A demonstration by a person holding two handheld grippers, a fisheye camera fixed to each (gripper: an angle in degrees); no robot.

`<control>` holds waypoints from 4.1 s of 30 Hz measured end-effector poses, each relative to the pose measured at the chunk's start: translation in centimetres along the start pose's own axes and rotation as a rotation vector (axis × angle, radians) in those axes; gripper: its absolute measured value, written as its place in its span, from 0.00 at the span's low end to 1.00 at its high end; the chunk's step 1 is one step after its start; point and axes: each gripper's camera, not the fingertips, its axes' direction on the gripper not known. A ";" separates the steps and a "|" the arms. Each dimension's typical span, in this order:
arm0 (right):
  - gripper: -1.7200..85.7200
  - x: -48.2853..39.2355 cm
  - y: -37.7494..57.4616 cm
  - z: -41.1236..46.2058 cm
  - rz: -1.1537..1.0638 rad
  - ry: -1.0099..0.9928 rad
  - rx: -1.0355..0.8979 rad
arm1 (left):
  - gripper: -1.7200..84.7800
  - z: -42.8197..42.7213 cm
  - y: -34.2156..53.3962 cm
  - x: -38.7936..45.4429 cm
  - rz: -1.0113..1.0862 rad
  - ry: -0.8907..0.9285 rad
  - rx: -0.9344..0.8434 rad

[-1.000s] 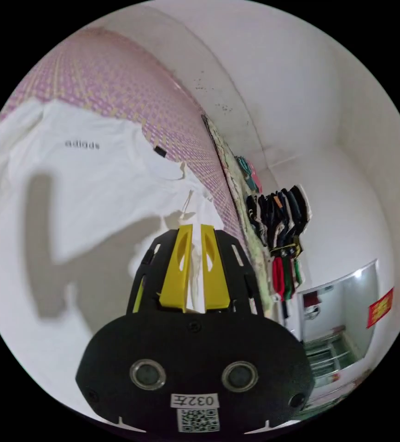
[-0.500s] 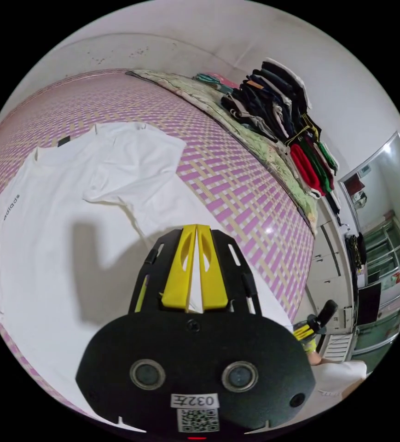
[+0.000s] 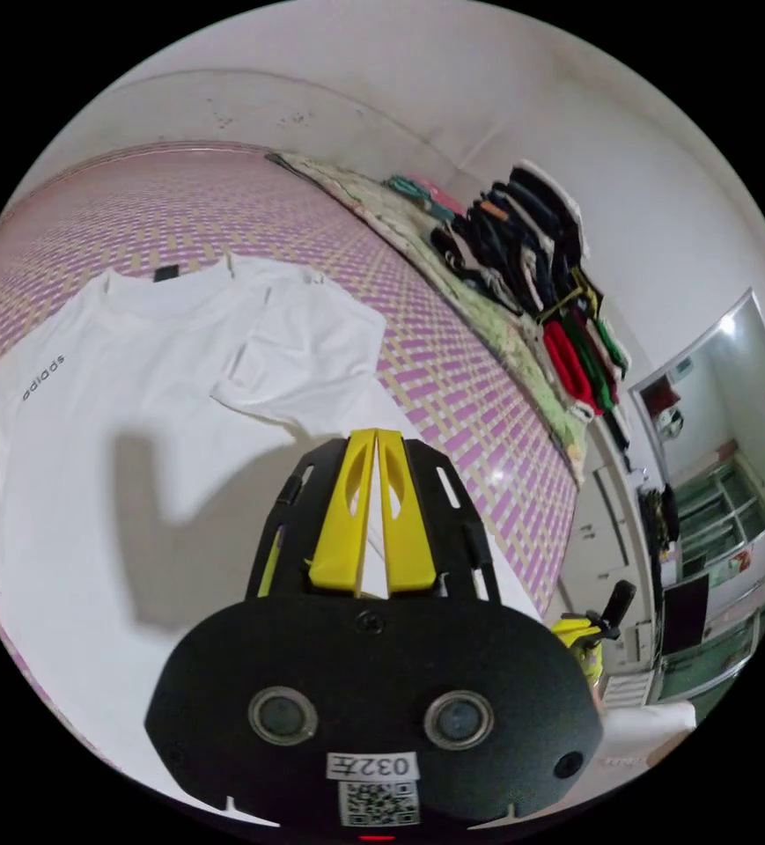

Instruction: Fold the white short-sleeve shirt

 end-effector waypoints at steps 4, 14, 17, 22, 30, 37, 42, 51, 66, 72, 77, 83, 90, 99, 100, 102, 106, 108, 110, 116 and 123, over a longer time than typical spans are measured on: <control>0.09 -4.9 -6.7 1.8 -0.156 -0.001 -0.036 | 0.01 -3.4 -0.2 -6.0 -0.192 0.112 0.180; 0.09 -12.0 -30.5 17.9 -0.416 0.250 -0.217 | 0.02 -6.5 -0.7 -13.2 -0.325 0.293 0.271; 0.10 -10.2 -37.6 23.8 -0.381 0.313 -0.278 | 0.04 -6.4 -1.4 -14.8 -0.418 0.294 0.229; 0.11 -7.2 -44.6 31.2 -0.326 0.429 -0.401 | 0.11 -7.9 -2.3 -15.4 -0.438 0.274 0.224; 0.11 -7.6 -48.1 36.7 -0.477 0.463 -0.596 | 0.09 -7.4 -3.5 -15.8 -0.454 0.302 0.139; 0.01 -9.8 -48.7 35.6 -0.558 0.432 -0.673 | 0.03 -6.0 -4.1 -15.5 -0.422 0.368 0.049; 0.01 -15.8 -49.5 33.3 -0.727 0.339 -0.605 | 0.01 -6.1 -4.4 -13.9 -0.301 0.460 0.059; 0.02 -24.8 -46.8 41.0 -1.015 0.216 -0.769 | 0.01 -4.6 -4.7 -10.9 -0.145 0.553 0.014; 0.02 -10.9 -54.2 30.3 -0.271 0.555 -0.475 | 0.01 -0.3 -3.5 -8.9 -0.260 0.158 -0.017; 0.01 -10.6 -53.7 33.2 -0.325 0.483 -0.517 | 0.01 2.7 -3.8 -5.8 -0.180 0.022 -0.122; 0.01 -11.5 -54.7 37.2 -0.372 0.548 -0.559 | 0.01 4.6 -3.8 -3.1 -0.066 -0.007 -0.194; 0.01 -10.8 -57.4 35.5 -0.240 0.694 -0.602 | 0.01 5.3 -3.2 -3.9 -0.118 0.077 -0.182; 0.05 -7.5 -58.3 33.2 -0.112 0.504 -0.524 | 0.01 5.6 -3.0 -2.5 -0.087 0.053 -0.199; 0.01 -8.0 -58.4 33.1 -0.144 0.385 -0.426 | 0.01 4.8 -3.0 -1.7 -0.064 0.074 -0.229; 0.01 -8.2 -58.3 33.0 -0.166 0.424 -0.422 | 0.01 4.6 -3.0 -1.5 -0.059 0.072 -0.233; 0.01 -8.2 -58.0 33.5 -0.197 0.516 -0.453 | 0.01 4.3 -3.1 -1.3 -0.054 0.068 -0.237; 0.02 -11.9 -56.9 31.1 -0.321 0.600 -0.317 | 0.01 2.3 -3.1 -2.3 -0.094 0.126 -0.169; 0.02 -14.9 -55.5 30.2 -0.416 0.473 -0.291 | 0.01 -0.4 -2.7 -3.5 -0.130 0.210 -0.041; 0.04 -18.3 -52.4 31.8 -0.528 0.288 -0.441 | 0.01 -4.6 -1.4 -5.4 -0.218 0.195 0.159; 0.09 -24.5 -40.5 35.1 -0.765 0.198 -0.720 | 0.01 -12.6 4.1 -9.3 -0.418 0.219 0.586; 0.09 -25.4 -34.3 35.9 -0.872 0.437 -0.699 | 0.01 -14.9 4.5 -9.0 -0.415 0.237 0.646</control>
